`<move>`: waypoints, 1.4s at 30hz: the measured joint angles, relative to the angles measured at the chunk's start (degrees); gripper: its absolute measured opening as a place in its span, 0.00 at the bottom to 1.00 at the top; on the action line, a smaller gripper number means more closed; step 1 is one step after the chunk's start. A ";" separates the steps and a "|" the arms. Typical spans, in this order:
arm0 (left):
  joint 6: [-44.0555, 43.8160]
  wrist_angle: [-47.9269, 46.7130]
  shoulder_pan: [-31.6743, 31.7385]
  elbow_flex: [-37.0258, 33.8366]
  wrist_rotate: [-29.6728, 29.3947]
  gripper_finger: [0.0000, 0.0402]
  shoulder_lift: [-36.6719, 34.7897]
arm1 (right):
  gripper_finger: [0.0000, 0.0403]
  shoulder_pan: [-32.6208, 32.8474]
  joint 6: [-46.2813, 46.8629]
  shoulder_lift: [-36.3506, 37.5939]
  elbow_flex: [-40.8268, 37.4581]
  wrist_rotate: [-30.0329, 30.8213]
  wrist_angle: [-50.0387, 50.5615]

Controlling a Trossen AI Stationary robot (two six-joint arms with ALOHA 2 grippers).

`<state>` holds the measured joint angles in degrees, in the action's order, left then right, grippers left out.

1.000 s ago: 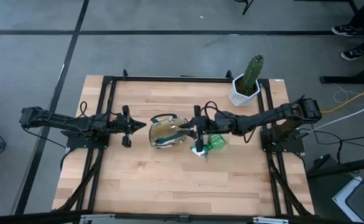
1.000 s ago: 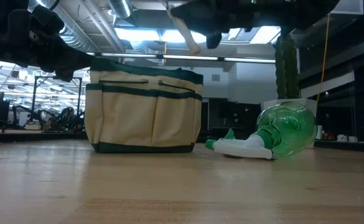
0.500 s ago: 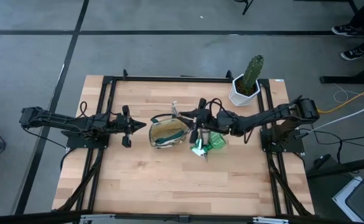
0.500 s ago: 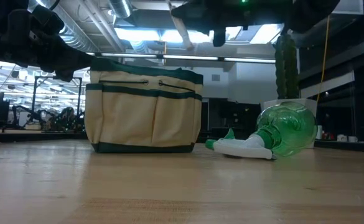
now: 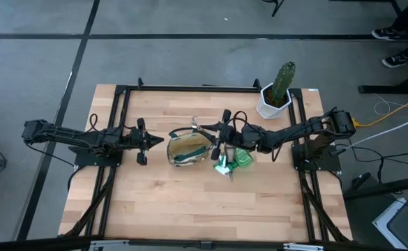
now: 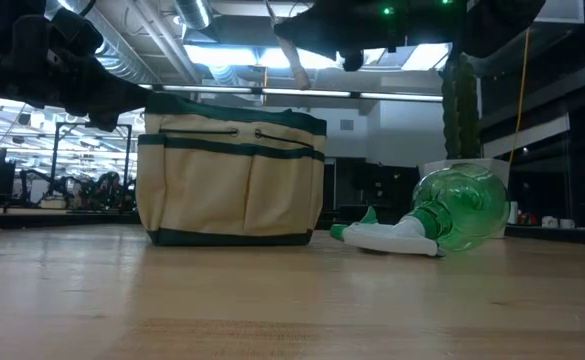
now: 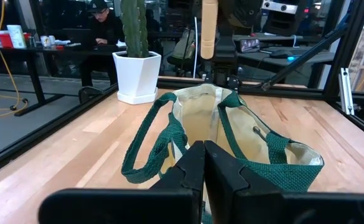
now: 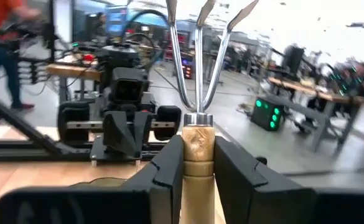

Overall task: Pick & Place Garden tools in Gardening bag
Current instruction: Put the hand rake into the gardening bag

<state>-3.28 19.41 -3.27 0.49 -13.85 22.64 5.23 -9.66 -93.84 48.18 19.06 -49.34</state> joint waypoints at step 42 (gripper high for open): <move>0.01 0.00 0.00 0.00 0.00 0.01 0.00 | 0.19 -5.12 -2.97 -6.71 16.70 -26.98 30.32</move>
<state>-3.27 19.41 -3.27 0.48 -13.85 22.64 0.10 -12.63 -100.55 64.88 -7.92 -19.02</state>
